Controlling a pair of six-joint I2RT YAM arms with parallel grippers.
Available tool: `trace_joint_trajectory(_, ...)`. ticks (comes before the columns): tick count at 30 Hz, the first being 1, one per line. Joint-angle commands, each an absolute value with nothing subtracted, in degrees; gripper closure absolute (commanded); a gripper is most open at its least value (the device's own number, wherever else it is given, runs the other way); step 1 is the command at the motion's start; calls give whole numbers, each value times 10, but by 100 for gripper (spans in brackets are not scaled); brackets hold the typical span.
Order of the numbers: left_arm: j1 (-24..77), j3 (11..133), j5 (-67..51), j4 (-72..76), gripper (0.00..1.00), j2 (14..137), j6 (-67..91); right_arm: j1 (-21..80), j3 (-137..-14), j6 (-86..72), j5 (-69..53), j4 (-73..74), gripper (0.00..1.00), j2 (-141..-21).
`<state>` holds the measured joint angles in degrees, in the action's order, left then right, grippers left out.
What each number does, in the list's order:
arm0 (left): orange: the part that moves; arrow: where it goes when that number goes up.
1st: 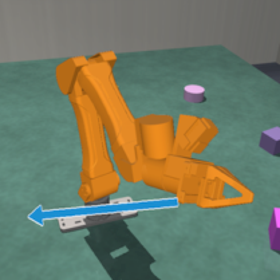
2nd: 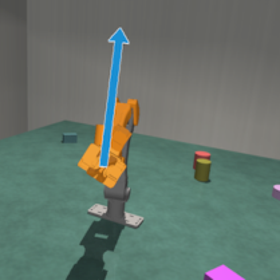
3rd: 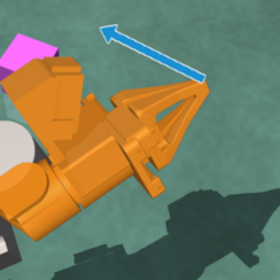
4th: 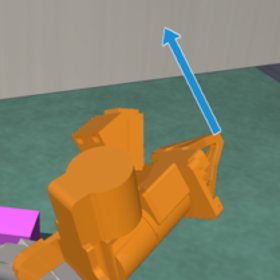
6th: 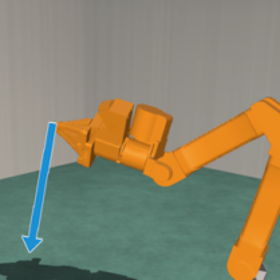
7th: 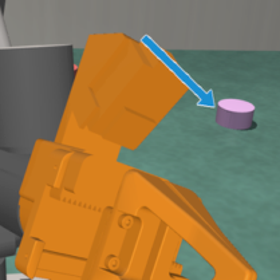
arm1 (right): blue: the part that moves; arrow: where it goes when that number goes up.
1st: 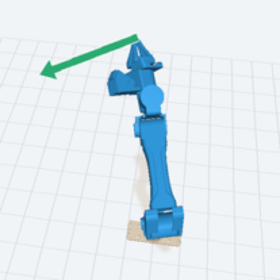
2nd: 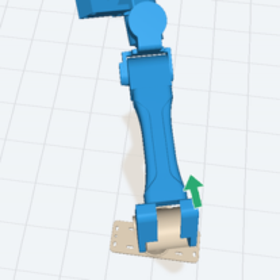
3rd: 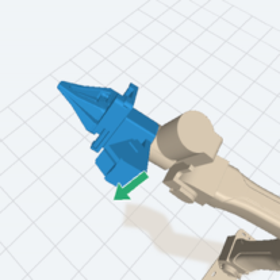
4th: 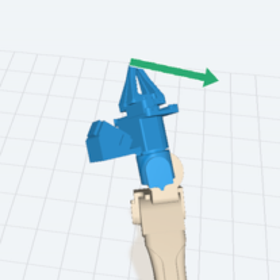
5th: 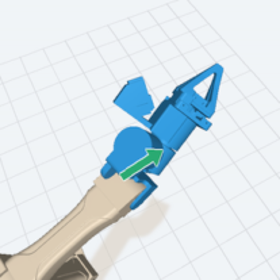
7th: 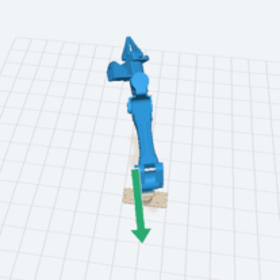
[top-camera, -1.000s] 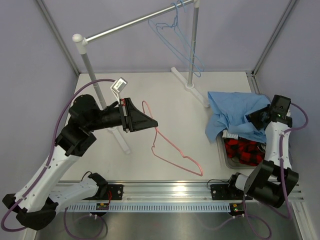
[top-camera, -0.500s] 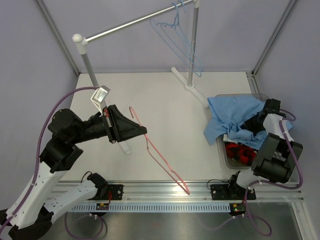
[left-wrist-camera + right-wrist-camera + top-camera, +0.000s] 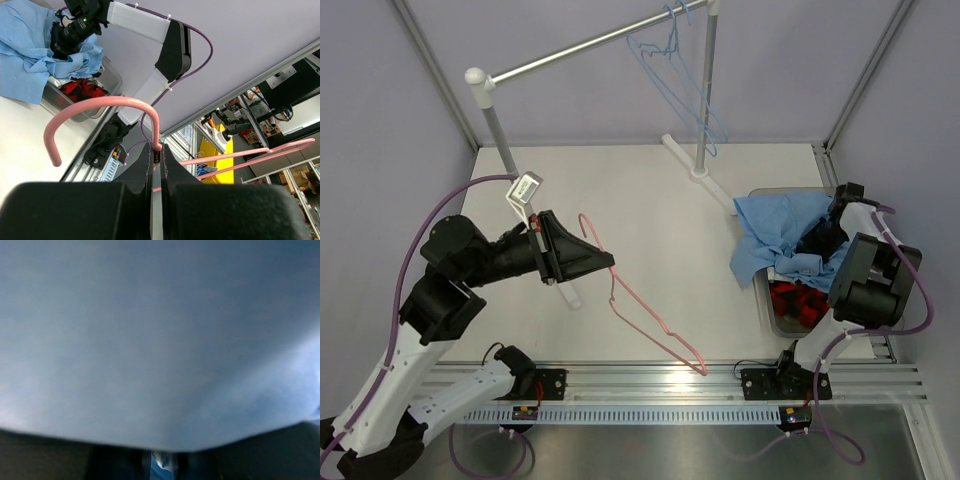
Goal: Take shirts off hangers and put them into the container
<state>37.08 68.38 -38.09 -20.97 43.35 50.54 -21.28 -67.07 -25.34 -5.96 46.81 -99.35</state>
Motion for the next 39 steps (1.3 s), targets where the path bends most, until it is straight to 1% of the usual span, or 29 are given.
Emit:
trace_joint_trajectory(1, 373, 704, -378, -187, 100, 439, 504, -205, -675, -213, 74, 475, 73, -1051)
trace_joint_trajectory(5, 373, 706, -381, -189, 100, 436, 502, -181, -687, -207, 142, 495, 70, -1059)
trace_joint_trajectory(6, 373, 708, -381, -192, 100, 437, 498, -171, -693, -209, 174, 506, 68, -1071)
trace_joint_trajectory(10, 372, 712, -383, -202, 100, 435, 491, -157, -729, -207, 236, 530, 61, -1103)
trace_joint_trajectory(12, 373, 714, -383, -208, 100, 434, 486, -156, -734, -209, 243, 536, 57, -1113)
trace_joint_trajectory(14, 372, 713, -384, -213, 100, 432, 483, -156, -737, -209, 243, 537, 51, -1113)
trace_joint_trajectory(15, 373, 713, -384, -217, 100, 432, 479, -156, -737, -214, 237, 538, 44, -1112)
trace_joint_trajectory(17, 372, 714, -384, -221, 100, 432, 476, -155, -733, -216, 233, 537, 41, -1101)
trace_joint_trajectory(19, 372, 716, -386, -224, 100, 433, 473, -150, -725, -217, 236, 533, 33, -1056)
trace_joint_trajectory(20, 373, 716, -388, -224, 100, 435, 472, -148, -726, -222, 238, 536, 31, -1037)
trace_joint_trajectory(23, 373, 715, -395, -220, 100, 443, 470, -122, -754, -225, 224, 557, 26, -949)
trace_joint_trajectory(24, 372, 712, -397, -215, 100, 446, 474, -113, -785, -228, 227, 566, 23, -936)
trace_joint_trajectory(25, 372, 709, -401, -201, 100, 448, 477, -105, -802, -228, 224, 579, 15, -926)
trace_joint_trajectory(27, 372, 701, -408, -186, 100, 454, 486, -77, -863, -228, 216, 613, 13, -906)
trace_joint_trajectory(31, 372, 697, -417, -164, 100, 466, 490, -11, -933, -219, 196, 656, 8, -883)
trace_joint_trajectory(35, 373, 696, -424, -149, 100, 470, 495, 73, -929, -189, 150, 654, 1, -852)
trace_joint_trajectory(36, 373, 696, -425, -148, 100, 470, 496, 83, -913, -188, 113, 654, 1, -840)
trace_joint_trajectory(39, 373, 693, -426, -144, 100, 472, 495, 123, -869, -188, 70, 646, 1, -817)
